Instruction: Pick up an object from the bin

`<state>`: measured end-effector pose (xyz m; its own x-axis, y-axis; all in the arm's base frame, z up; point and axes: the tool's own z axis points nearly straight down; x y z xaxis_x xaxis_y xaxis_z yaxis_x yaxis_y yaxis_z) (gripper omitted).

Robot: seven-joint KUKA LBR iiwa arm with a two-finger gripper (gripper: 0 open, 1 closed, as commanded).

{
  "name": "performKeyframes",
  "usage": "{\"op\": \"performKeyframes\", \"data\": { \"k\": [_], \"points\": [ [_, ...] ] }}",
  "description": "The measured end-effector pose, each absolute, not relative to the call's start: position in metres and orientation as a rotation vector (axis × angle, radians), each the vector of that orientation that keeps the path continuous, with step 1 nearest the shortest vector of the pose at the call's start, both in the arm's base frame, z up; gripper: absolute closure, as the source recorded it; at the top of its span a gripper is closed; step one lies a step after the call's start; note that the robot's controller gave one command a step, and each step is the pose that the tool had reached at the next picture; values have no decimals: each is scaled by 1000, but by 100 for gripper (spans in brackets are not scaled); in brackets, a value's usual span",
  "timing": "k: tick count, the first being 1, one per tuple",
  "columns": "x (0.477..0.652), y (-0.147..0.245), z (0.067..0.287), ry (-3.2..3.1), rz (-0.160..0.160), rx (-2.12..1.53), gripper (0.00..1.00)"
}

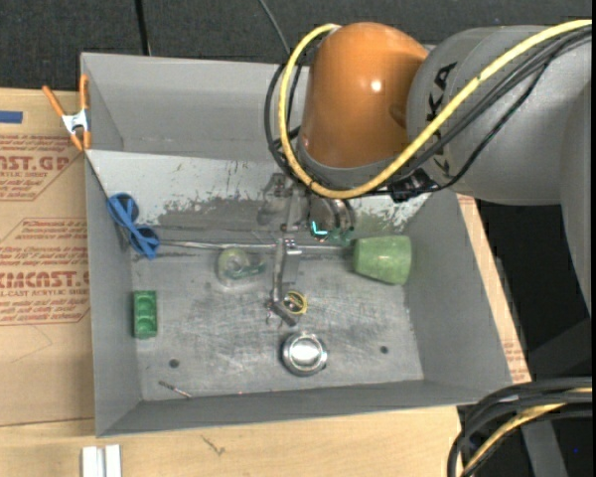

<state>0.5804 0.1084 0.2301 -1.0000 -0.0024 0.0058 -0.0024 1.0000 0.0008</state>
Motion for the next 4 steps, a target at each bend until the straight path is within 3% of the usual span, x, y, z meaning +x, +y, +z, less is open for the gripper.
{"op": "performKeyframes", "data": {
  "k": [1, 2, 3, 4],
  "points": [
    [582, 65, 108, -3135, 1, -63, 0],
    [551, 39, 76, -3111, -8, -506, 0],
    [550, 20, 74, -3116, -8, -491, 0],
    [553, 19, 76, -3125, -8, -495, 100]
  ]
}}
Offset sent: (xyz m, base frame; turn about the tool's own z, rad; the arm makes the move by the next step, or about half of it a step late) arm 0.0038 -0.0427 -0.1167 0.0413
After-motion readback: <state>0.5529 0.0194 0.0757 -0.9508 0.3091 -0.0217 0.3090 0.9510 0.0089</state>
